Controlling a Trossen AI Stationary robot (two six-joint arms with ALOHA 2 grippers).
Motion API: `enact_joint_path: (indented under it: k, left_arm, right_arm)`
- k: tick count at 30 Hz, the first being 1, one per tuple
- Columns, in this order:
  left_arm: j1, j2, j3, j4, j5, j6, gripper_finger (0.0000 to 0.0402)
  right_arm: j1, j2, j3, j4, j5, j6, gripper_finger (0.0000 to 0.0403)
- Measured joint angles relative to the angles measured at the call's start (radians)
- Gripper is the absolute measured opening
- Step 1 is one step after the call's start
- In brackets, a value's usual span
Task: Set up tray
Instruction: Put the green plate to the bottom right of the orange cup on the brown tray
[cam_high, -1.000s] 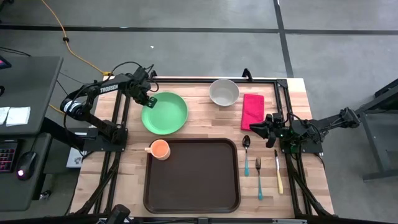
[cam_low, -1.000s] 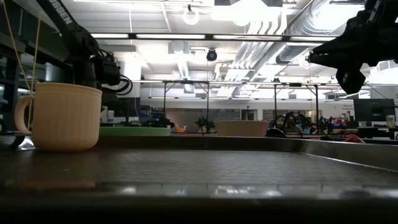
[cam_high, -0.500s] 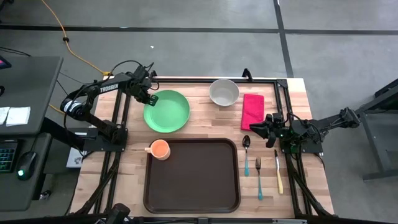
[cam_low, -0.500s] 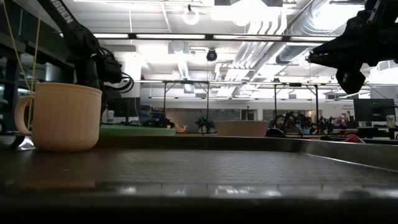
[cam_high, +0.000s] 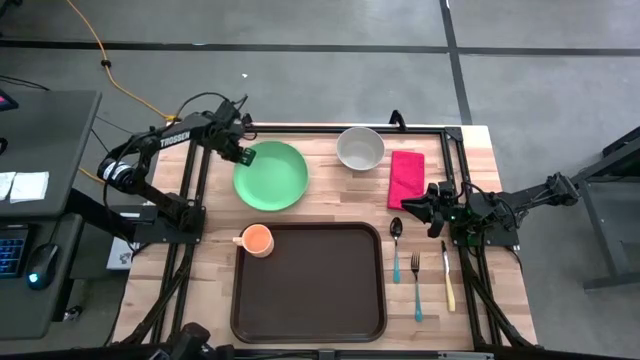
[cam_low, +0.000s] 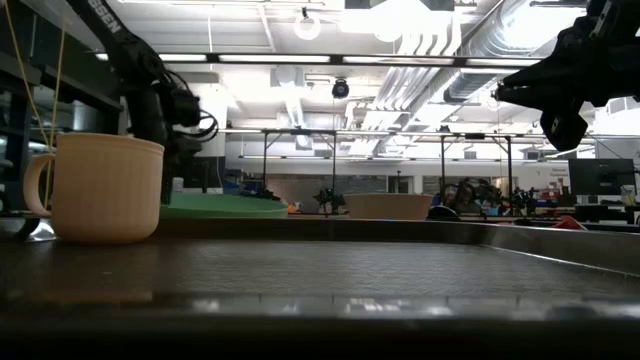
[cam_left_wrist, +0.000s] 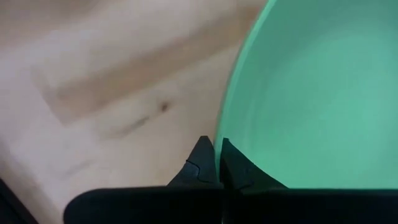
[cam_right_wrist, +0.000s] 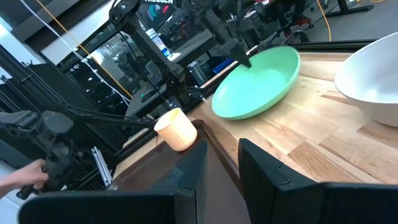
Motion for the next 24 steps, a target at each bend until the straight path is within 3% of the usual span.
enact_joint_path:
  k: [16,24]
  left_arm:
    - [0.0,0.0,0.328,-0.135,-0.003,0.002,0.0014]
    - [-0.001,-0.001,0.412,-0.219,0.013,0.005,0.0014]
  right_arm:
    - [0.0,0.0,0.0,0.0,-0.002,-0.01,0.0067]
    - [0.0,0.0,0.0,0.0,-0.002,-0.025,0.0067]
